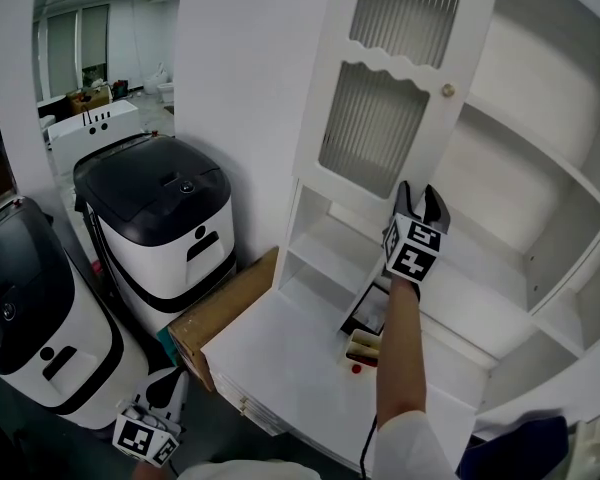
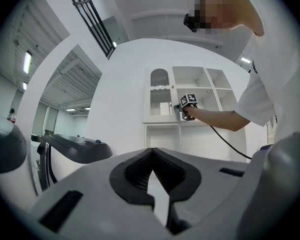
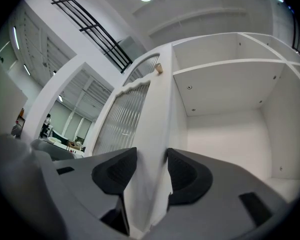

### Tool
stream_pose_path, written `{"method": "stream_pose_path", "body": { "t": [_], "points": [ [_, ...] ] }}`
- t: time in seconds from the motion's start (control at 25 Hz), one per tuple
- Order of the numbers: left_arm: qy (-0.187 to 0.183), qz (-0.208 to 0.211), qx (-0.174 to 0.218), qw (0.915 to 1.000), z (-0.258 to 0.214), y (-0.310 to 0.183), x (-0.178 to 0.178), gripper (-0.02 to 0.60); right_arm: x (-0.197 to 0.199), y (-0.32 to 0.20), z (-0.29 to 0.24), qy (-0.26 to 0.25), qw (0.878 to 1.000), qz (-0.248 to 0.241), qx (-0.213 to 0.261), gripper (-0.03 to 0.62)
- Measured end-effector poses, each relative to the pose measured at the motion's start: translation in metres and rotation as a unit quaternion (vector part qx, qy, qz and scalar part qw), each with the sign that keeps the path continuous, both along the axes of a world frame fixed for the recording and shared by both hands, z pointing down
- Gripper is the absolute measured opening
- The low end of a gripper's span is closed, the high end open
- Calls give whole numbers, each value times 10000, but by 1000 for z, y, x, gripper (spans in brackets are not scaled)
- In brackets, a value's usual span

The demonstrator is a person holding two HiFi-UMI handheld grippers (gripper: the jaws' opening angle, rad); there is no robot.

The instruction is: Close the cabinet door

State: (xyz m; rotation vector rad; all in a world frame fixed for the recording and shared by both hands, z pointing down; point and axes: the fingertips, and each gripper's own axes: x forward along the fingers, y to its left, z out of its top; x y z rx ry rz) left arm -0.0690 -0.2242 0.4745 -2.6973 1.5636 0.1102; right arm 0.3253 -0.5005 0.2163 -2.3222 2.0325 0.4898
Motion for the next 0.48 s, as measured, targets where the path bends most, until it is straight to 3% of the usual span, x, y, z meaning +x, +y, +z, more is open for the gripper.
{"method": "stream_pose_path", "body": {
  "t": [0.32, 0.48],
  "points": [
    [-26, -24, -40, 10000, 1, 10, 0, 3, 0, 2, 0, -41, 10000, -82, -37, 181],
    [-53, 10, -68, 10000, 2, 15, 2, 5, 7, 26, -1, 20, 9998, -63, 213, 174]
  ]
}}
